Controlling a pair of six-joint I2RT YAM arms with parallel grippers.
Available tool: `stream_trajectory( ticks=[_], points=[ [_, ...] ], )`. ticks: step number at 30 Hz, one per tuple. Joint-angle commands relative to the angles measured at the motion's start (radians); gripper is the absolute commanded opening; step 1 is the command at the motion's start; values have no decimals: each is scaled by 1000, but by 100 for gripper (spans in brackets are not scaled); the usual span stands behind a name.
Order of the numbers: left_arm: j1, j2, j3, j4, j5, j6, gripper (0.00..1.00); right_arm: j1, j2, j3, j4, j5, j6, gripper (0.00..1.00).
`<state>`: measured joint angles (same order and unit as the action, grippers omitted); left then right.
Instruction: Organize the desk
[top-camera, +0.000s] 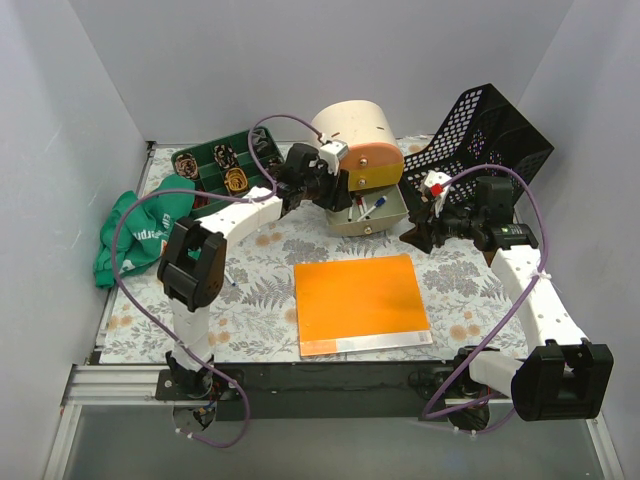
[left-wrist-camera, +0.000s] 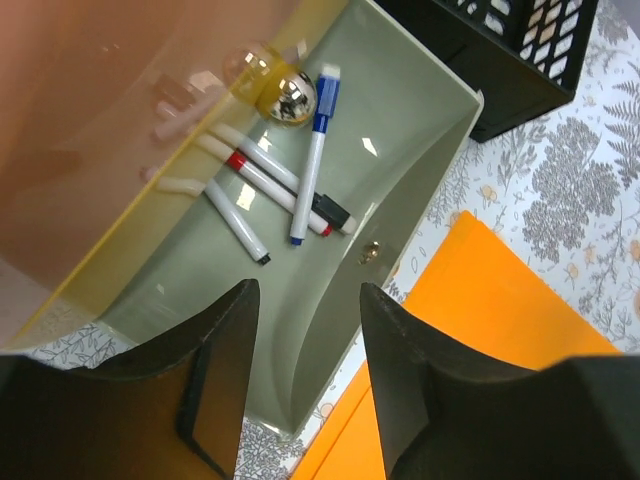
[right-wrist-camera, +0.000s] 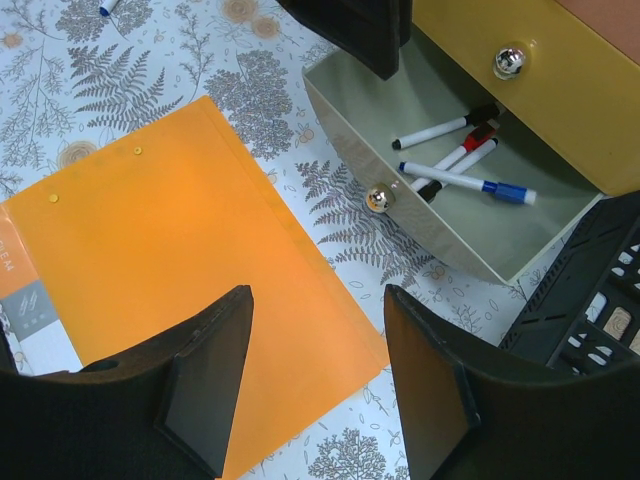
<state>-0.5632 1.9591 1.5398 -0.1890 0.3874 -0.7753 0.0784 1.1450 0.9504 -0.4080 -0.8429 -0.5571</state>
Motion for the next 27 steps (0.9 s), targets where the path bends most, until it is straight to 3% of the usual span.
stream_trajectory(
  ticks=[1, 3, 7, 8, 9, 14, 18, 22, 27],
  points=[
    [-1, -109, -51, 69, -87, -24, 45, -5, -13, -4, 23, -7, -15, 64],
    [0, -228, -139, 153, -134, -71, 52, -6, -13, -4, 23, -12, -15, 64],
    [29, -458, -392, 247, -269, -220, 81, -6, -11, -6, 23, -25, -17, 64],
    [46, -512, -503, 259, -283, -263, 95, -6, -14, -7, 24, -30, -15, 64],
    [78, -605, -554, 263, -291, -300, 98, -6, -13, -7, 23, -31, -17, 64],
    [251, -900, -837, 224, -243, -522, 98, -5, -11, -7, 23, -39, -15, 64],
    [272, -1127, -1019, 111, -405, -631, 98, -5, -10, -7, 24, -36, -13, 64],
    [279, -1203, -1072, -19, -524, -735, 98, -5, -4, -9, 24, -39, -12, 64],
    [281, -1154, -1063, -159, -694, -884, 98, -5, -1, -7, 24, -36, -10, 64]
  ],
)
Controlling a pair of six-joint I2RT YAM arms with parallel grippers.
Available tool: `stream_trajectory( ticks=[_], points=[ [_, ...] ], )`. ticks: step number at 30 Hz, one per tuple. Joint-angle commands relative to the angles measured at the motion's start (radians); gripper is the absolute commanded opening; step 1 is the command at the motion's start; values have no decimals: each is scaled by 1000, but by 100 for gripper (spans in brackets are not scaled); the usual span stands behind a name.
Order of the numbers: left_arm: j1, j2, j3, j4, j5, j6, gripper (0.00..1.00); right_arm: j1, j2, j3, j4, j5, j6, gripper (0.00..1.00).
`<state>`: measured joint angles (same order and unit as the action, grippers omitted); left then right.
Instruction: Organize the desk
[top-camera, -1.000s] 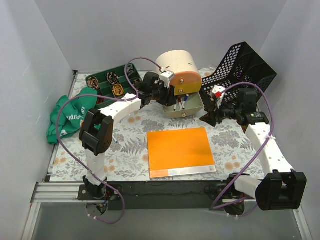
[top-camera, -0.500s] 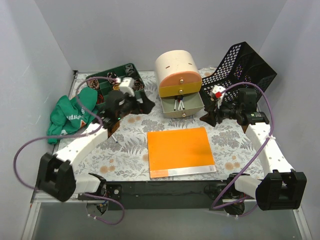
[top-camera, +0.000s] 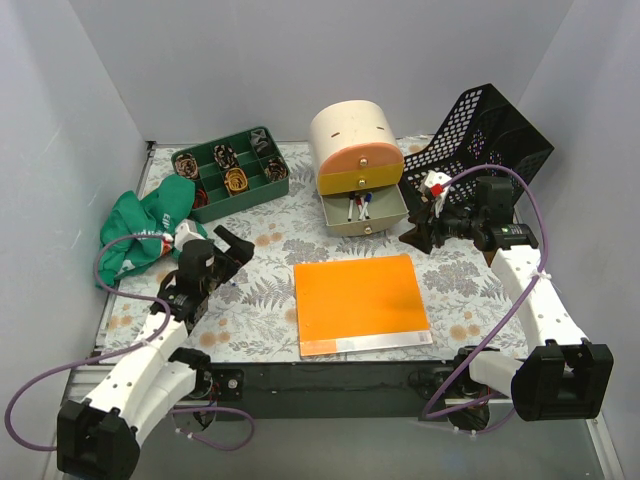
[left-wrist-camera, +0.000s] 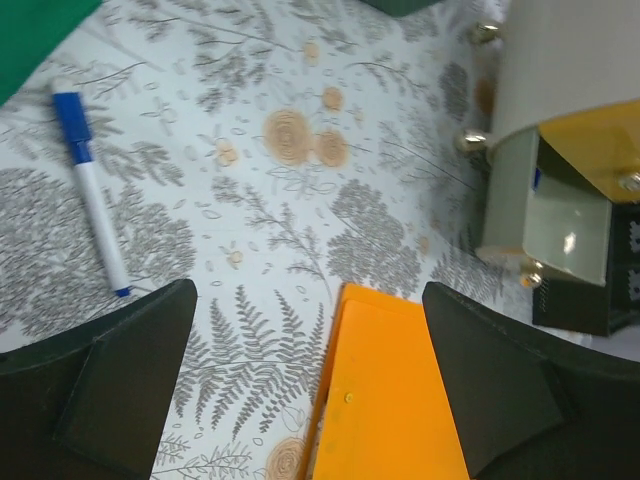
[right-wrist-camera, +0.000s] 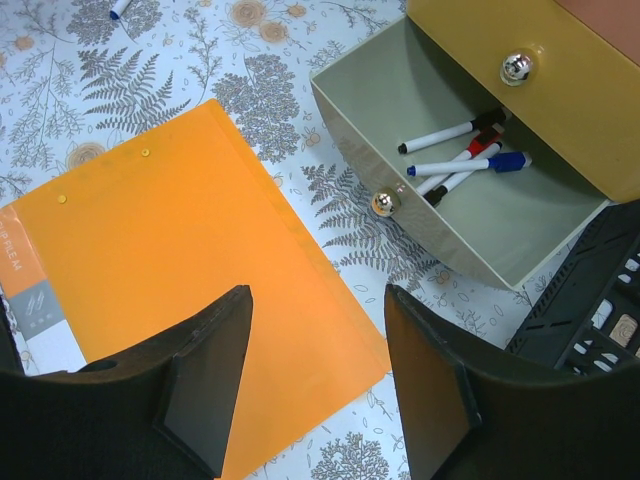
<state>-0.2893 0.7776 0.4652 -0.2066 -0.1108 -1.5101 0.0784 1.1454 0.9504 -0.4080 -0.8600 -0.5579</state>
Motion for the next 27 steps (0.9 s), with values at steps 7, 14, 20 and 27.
stream_trajectory(
  ticks=[7, 14, 20, 27],
  points=[
    [12, 336, 214, -405, -314, -302, 98, -5, 1, -9, 24, -10, -11, 64],
    [29, 580, 385, -513, -309, -338, 98, -6, -3, -7, 23, -4, -11, 64],
    [50, 652, 447, -548, -319, -331, 88, -5, -9, -7, 24, 1, -14, 64],
    [125, 687, 409, -458, -247, -230, 62, -6, -15, -7, 24, 1, -13, 64]
  ],
)
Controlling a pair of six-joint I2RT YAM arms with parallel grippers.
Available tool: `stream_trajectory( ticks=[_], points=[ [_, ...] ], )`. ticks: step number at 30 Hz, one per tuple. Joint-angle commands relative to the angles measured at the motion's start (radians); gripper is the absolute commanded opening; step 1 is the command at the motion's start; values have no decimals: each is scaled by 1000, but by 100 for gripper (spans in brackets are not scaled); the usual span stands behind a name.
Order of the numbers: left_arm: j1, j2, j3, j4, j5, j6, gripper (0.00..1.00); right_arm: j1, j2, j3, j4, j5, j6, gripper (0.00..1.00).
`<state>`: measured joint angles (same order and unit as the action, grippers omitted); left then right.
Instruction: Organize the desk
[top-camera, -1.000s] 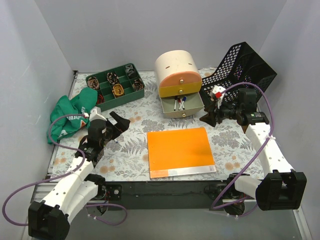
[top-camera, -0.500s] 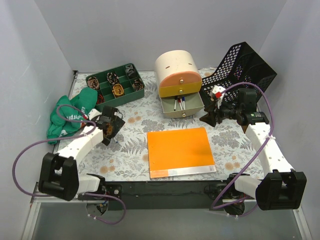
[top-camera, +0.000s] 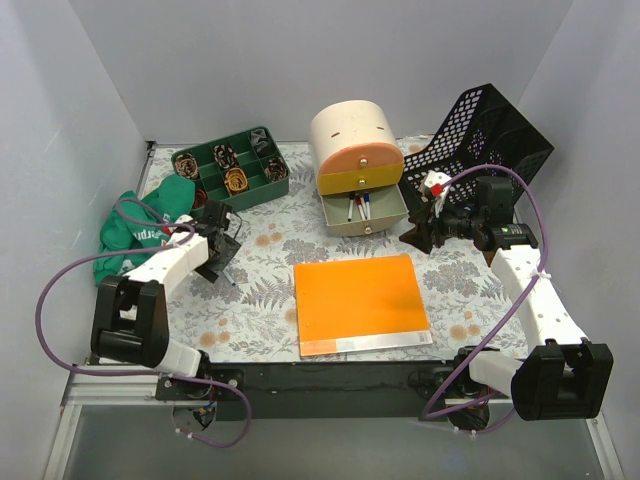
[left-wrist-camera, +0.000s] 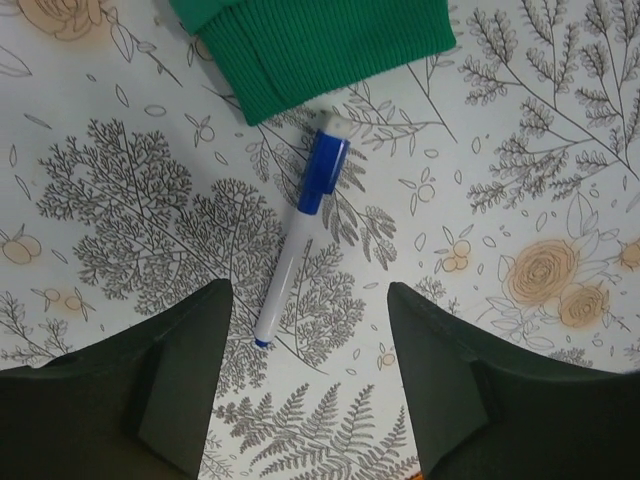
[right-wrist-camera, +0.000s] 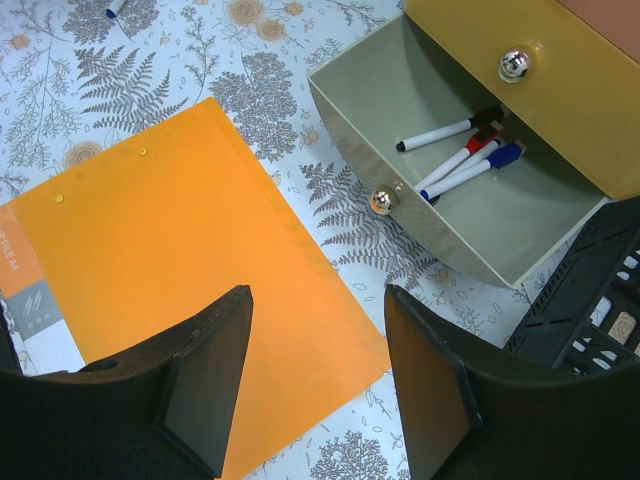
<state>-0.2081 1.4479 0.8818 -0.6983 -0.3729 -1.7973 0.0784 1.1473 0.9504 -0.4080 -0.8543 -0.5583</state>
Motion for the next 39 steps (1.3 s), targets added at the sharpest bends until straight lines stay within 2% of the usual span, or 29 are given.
stream_trajectory(
  ticks=[1, 5, 8, 11, 13, 21, 26, 30, 34, 35, 38, 39],
  points=[
    [49, 26, -6, 40, 20, 64, 61, -8, -18, -6, 23, -6, -14, 64],
    [70, 74, 3, 60, 35, 88, 50, -8, -21, -6, 24, -8, -14, 64],
    [75, 103, 14, 71, 45, 104, 49, -8, -21, -6, 23, -8, -14, 64],
    [79, 143, 34, 63, 49, 110, 42, -9, -21, -6, 24, -6, -14, 64],
    [82, 170, 43, 51, 55, 107, 33, -11, -21, -7, 24, -6, -12, 64],
    [93, 203, -14, 86, 149, 124, 18, -11, -24, -6, 24, -6, -14, 64],
    [93, 189, -17, 121, 196, 180, 1, -14, -27, -6, 23, -9, -14, 64],
    [93, 135, 3, 137, 253, 228, 0, -12, -29, -6, 23, -9, -14, 64],
    [92, 57, 9, 190, 371, 300, 0, -14, -27, -7, 24, -9, -12, 64],
    [92, 36, 9, 204, 458, 338, 0, -14, -27, -6, 24, -11, -12, 64],
    [92, -46, -1, 287, 576, 438, 0, -14, -26, -6, 24, -12, -12, 64],
    [92, -66, -18, 325, 701, 473, 0, -14, -27, -6, 24, -11, -12, 64]
  ],
)
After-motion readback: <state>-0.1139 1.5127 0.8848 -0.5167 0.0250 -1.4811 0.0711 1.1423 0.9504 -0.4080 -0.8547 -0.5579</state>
